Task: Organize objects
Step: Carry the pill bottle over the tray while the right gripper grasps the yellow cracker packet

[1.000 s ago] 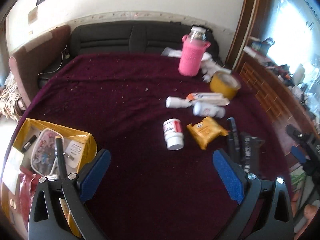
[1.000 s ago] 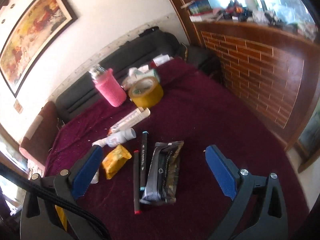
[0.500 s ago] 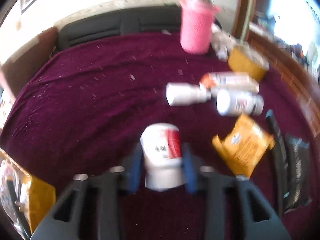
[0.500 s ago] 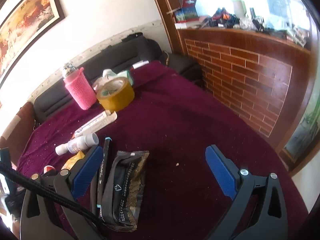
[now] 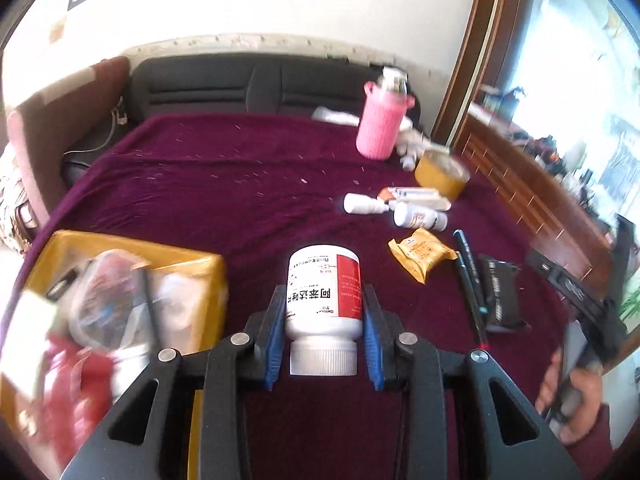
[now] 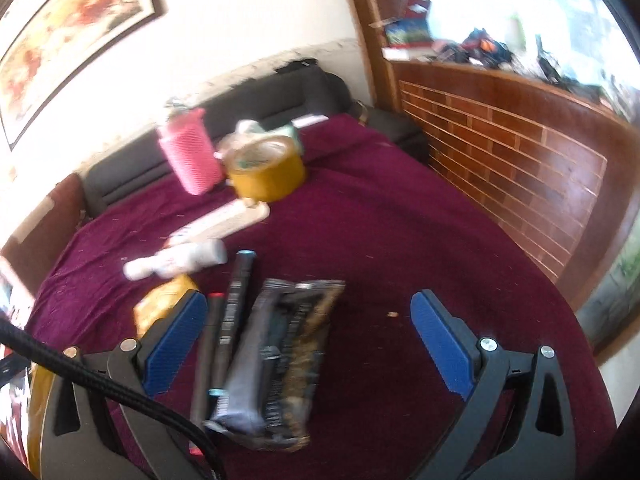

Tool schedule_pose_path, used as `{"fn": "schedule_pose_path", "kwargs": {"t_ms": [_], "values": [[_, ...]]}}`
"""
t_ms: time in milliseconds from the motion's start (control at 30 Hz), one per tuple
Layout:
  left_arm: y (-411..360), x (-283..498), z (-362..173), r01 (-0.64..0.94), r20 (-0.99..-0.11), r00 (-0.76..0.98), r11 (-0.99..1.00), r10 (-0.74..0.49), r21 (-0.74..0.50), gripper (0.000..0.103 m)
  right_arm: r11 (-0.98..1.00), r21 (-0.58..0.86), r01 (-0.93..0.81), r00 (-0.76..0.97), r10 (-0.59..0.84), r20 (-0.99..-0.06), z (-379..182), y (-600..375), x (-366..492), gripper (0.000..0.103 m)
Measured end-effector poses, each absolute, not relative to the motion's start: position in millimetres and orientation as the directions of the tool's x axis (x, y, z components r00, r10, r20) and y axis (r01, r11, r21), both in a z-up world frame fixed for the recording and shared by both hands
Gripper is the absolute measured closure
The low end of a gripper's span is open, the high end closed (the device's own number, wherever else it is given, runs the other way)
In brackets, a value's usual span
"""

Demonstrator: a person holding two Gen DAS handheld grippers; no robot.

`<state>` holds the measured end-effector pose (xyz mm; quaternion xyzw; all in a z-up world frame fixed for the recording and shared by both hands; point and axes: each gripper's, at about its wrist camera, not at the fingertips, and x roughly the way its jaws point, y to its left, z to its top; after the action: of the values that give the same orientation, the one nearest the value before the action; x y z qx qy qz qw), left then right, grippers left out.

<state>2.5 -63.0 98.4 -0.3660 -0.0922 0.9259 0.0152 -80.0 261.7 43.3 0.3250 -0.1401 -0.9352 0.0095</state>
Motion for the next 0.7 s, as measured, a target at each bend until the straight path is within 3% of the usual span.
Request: {"fn": "schedule_pose_path", "kwargs": {"t_ms": [167, 233, 367, 567, 667, 700], "values": [[-122, 56, 113, 0.087, -0.634, -0.771, -0.976, 0.061, -0.200, 0.073, -0.869, 0.490, 0.071, -0.559, -0.442, -0.702, 51, 217, -118, 0.001], [-144, 68, 109, 0.116, -0.631, -0.774, -0.970, 0.048, -0.216, 0.073, -0.848, 0.524, 0.078, -0.457, -0.498, -0.737, 39, 193, -137, 0.001], [-194, 98, 98, 0.198, -0.632, -0.774, -0.959, -0.025, -0.205, 0.073, -0.905, 0.425, -0.023, -0.372, -0.387, -0.844, 11, 159, -174, 0.001], [-250, 128, 82, 0.303, -0.635, -0.763, -0.935, -0.122, -0.185, 0.073, -0.959, 0.262, -0.111, -0.394, -0.199, -0.897, 8, 126, -207, 0.003], [-265, 132, 74, 0.331, -0.636, -0.759, -0.923, -0.135, -0.199, 0.073, -0.974, 0.183, -0.136, -0.372, -0.121, -0.920, -2, 116, -213, 0.020], [-269, 133, 72, 0.334, -0.635, -0.760, -0.920, -0.136, -0.203, 0.073, -0.978, 0.150, -0.148, -0.380, -0.084, -0.921, -3, 114, -214, 0.031]]}}
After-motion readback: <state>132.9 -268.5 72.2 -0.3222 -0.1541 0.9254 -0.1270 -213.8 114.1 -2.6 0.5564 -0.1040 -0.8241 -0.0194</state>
